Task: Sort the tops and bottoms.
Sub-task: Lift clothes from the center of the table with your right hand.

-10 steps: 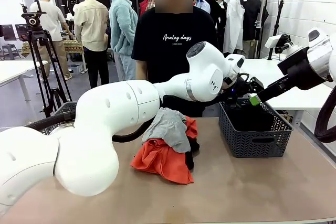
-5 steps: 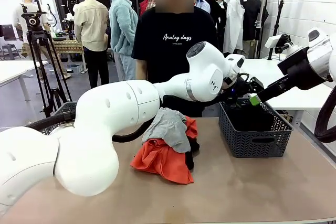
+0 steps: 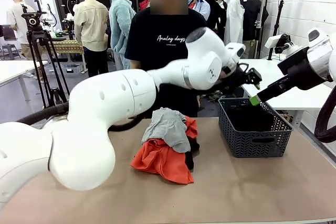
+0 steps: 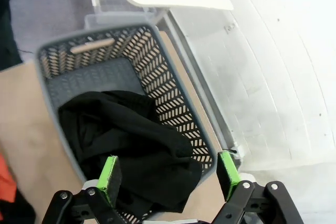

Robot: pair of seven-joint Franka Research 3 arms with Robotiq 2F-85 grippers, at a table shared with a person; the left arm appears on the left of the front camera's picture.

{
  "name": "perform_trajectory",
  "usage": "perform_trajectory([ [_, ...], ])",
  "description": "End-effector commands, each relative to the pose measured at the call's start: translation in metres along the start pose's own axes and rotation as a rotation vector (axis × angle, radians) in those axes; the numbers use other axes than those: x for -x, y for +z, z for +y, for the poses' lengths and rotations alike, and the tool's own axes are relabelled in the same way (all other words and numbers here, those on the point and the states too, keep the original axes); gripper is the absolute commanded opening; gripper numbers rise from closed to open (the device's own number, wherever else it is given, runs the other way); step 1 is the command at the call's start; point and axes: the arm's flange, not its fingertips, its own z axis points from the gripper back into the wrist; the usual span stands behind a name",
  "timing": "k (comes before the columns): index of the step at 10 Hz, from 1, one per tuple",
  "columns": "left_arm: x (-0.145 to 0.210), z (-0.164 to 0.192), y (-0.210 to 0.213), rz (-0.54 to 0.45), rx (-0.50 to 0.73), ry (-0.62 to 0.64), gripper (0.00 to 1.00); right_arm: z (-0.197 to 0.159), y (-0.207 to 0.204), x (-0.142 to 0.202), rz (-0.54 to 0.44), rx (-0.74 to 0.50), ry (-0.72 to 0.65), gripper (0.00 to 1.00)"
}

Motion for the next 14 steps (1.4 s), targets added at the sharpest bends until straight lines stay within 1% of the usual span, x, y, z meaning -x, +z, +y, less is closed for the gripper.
perform_trajectory([
  [1, 0.044, 0.015, 0.071, -0.012, -0.177, -0.024, 0.95, 0.000, -0.001, 0.001, 0.000, -0.020, -0.005, 1.00],
  [2, 0.046, 0.031, 0.089, 0.035, -0.258, -0.001, 0.95, 0.000, -0.001, 0.001, 0.000, -0.020, -0.005, 1.00],
  [3, 0.044, 0.053, 0.106, 0.035, -0.333, 0.067, 0.95, 0.000, -0.001, 0.001, 0.000, -0.020, -0.005, 1.00],
  [4, 0.047, 0.070, 0.122, 0.025, -0.349, 0.112, 0.95, 0.000, -0.001, 0.001, 0.000, -0.020, -0.005, 1.00],
  [5, 0.056, 0.082, 0.140, 0.022, -0.296, 0.136, 0.95, 0.000, -0.001, 0.001, 0.000, -0.020, -0.005, 1.00],
  [6, 0.070, 0.083, 0.160, 0.009, -0.259, 0.148, 0.95, 0.000, -0.001, 0.001, 0.000, -0.020, -0.005, 1.00],
  [7, 0.083, 0.064, 0.176, -0.116, -0.261, 0.188, 0.95, 0.000, -0.001, 0.001, 0.000, -0.020, -0.005, 1.00],
  [8, -0.053, 0.034, 0.092, 0.030, -0.318, 0.111, 0.95, 0.000, -0.001, 0.001, 0.000, -0.020, -0.005, 1.00],
  [12, -0.053, 0.034, 0.092, 0.030, -0.318, 0.111, 0.95, 0.000, -0.001, 0.001, 0.000, -0.020, -0.005, 1.00],
  [13, -0.051, 0.035, 0.087, 0.025, -0.315, 0.129, 0.95, 0.000, -0.001, 0.001, 0.000, -0.020, -0.005, 1.00],
  [14, -0.038, 0.053, 0.126, 0.046, -0.376, 0.117, 0.95, 0.000, -0.001, 0.001, 0.000, -0.020, -0.005, 1.00],
])
